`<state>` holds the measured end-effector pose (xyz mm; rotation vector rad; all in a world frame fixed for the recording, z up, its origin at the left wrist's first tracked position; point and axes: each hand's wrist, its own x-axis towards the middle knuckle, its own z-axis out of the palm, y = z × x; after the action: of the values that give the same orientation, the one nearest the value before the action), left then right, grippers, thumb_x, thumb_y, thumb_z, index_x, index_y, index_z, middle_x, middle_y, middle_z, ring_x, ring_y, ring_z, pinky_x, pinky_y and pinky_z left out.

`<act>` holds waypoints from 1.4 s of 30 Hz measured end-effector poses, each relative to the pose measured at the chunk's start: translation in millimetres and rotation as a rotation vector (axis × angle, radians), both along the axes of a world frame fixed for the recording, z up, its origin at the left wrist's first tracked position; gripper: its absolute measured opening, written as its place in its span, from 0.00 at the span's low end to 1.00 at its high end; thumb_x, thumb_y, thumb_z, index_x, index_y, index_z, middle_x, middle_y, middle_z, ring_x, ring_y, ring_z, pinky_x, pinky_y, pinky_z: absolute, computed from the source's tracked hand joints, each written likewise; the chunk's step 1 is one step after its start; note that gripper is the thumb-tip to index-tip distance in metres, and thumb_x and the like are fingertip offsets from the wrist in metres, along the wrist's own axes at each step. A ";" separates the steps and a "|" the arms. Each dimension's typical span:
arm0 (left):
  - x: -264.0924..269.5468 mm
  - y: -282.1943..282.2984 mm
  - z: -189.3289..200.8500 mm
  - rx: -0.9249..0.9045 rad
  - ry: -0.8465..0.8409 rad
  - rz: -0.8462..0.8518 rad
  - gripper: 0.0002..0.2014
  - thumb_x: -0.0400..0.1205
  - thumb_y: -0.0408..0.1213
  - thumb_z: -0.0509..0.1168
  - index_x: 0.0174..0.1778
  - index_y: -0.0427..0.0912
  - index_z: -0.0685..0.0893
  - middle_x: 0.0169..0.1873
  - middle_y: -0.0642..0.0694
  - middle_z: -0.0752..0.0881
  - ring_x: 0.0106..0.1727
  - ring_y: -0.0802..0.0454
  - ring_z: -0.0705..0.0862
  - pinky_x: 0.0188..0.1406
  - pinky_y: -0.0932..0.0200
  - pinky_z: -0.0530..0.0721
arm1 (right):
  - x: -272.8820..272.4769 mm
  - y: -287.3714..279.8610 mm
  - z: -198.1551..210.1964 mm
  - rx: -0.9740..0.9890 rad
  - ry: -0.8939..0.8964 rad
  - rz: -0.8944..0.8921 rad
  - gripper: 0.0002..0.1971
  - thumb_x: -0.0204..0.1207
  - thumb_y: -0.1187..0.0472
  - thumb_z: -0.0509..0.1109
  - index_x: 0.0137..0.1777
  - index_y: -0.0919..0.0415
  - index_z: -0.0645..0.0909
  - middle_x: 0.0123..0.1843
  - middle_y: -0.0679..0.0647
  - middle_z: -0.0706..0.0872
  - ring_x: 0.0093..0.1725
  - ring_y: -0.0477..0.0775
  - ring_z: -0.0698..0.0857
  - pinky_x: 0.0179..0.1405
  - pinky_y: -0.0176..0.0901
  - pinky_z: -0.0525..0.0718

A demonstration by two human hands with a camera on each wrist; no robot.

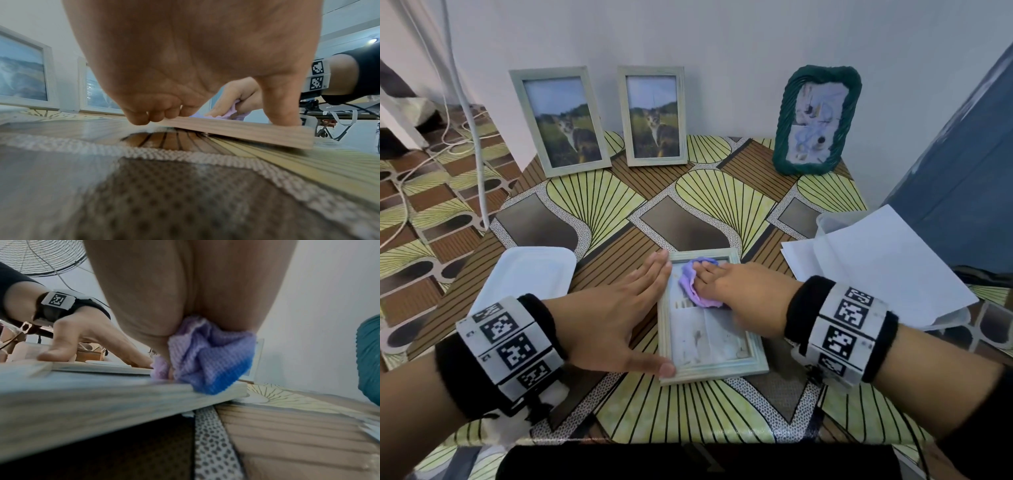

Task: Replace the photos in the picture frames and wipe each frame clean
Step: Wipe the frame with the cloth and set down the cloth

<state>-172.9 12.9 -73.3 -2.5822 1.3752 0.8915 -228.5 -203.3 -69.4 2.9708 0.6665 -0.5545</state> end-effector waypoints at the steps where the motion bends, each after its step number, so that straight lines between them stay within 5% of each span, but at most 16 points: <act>1: 0.3 0.0 0.0 0.005 0.001 0.000 0.66 0.65 0.85 0.51 0.76 0.47 0.17 0.73 0.55 0.13 0.76 0.64 0.18 0.83 0.54 0.34 | 0.8 0.3 -1.7 0.012 -0.003 -0.003 0.30 0.86 0.60 0.54 0.86 0.63 0.52 0.88 0.59 0.51 0.86 0.55 0.57 0.83 0.51 0.60; 8: -0.4 -0.2 -2.1 0.006 -0.035 -0.009 0.65 0.64 0.87 0.49 0.74 0.49 0.16 0.70 0.58 0.11 0.74 0.68 0.17 0.80 0.61 0.35 | -1.7 16.4 -9.2 0.112 0.029 0.008 0.35 0.78 0.73 0.63 0.85 0.59 0.58 0.88 0.57 0.53 0.86 0.54 0.53 0.84 0.53 0.57; 11: -0.6 -0.4 -1.6 0.004 -0.037 -0.011 0.65 0.63 0.87 0.48 0.75 0.48 0.16 0.71 0.58 0.12 0.74 0.67 0.17 0.79 0.61 0.34 | -7.0 20.7 -8.0 0.116 0.025 0.039 0.31 0.80 0.71 0.63 0.83 0.61 0.63 0.87 0.59 0.55 0.86 0.55 0.52 0.83 0.57 0.58; 14: -0.8 -0.5 -1.9 -0.004 -0.047 -0.018 0.65 0.64 0.87 0.48 0.77 0.47 0.19 0.73 0.56 0.13 0.74 0.67 0.17 0.78 0.62 0.30 | -16.5 21.5 -7.7 0.103 0.028 0.080 0.31 0.81 0.71 0.61 0.84 0.61 0.61 0.88 0.60 0.53 0.86 0.54 0.50 0.85 0.51 0.52; 22: -1.9 0.2 0.3 0.000 -0.039 0.003 0.67 0.63 0.87 0.48 0.79 0.43 0.22 0.76 0.52 0.17 0.77 0.62 0.20 0.83 0.58 0.36 | -53.6 16.1 3.0 0.118 0.079 0.143 0.24 0.77 0.70 0.63 0.74 0.60 0.75 0.82 0.53 0.68 0.81 0.55 0.66 0.73 0.55 0.72; 26: -2.5 -1.3 2.3 0.007 -0.025 0.014 0.68 0.63 0.86 0.51 0.79 0.44 0.22 0.76 0.52 0.17 0.78 0.60 0.20 0.82 0.57 0.35 | -66.3 7.9 11.7 0.009 0.061 0.123 0.19 0.72 0.71 0.66 0.62 0.57 0.78 0.70 0.49 0.78 0.65 0.58 0.78 0.62 0.53 0.79; 28: -3.2 -1.9 3.1 0.002 -0.019 0.015 0.68 0.63 0.85 0.52 0.79 0.43 0.22 0.76 0.51 0.18 0.78 0.59 0.21 0.81 0.58 0.35 | -70.8 2.5 11.6 -0.040 0.014 0.110 0.16 0.71 0.70 0.66 0.57 0.57 0.79 0.64 0.48 0.80 0.61 0.57 0.79 0.71 0.52 0.73; 31: -3.7 -1.6 3.0 -0.021 0.007 0.027 0.68 0.64 0.83 0.56 0.79 0.43 0.22 0.77 0.51 0.18 0.79 0.59 0.21 0.79 0.60 0.32 | -74.9 -0.6 6.7 -0.068 -0.013 0.106 0.20 0.73 0.69 0.65 0.66 0.58 0.79 0.71 0.50 0.78 0.73 0.53 0.75 0.84 0.49 0.48; 37: -2.0 -1.5 2.1 -0.050 0.044 0.040 0.67 0.66 0.80 0.60 0.80 0.45 0.22 0.76 0.54 0.18 0.76 0.66 0.19 0.74 0.67 0.28 | -68.4 1.0 2.5 -0.084 -0.019 0.059 0.32 0.77 0.69 0.62 0.83 0.59 0.64 0.86 0.54 0.60 0.85 0.50 0.57 0.86 0.53 0.44; 42: -0.4 -1.5 1.3 -0.047 0.043 0.026 0.67 0.66 0.81 0.59 0.79 0.45 0.21 0.76 0.55 0.16 0.75 0.67 0.19 0.74 0.67 0.28 | -46.0 -4.2 3.0 -0.074 -0.027 0.051 0.30 0.81 0.68 0.59 0.84 0.57 0.60 0.87 0.53 0.58 0.85 0.48 0.56 0.85 0.53 0.43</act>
<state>-173.3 11.4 -72.0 -2.6367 1.3931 0.9342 -274.4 -207.4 -66.3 2.8788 0.7006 -0.5232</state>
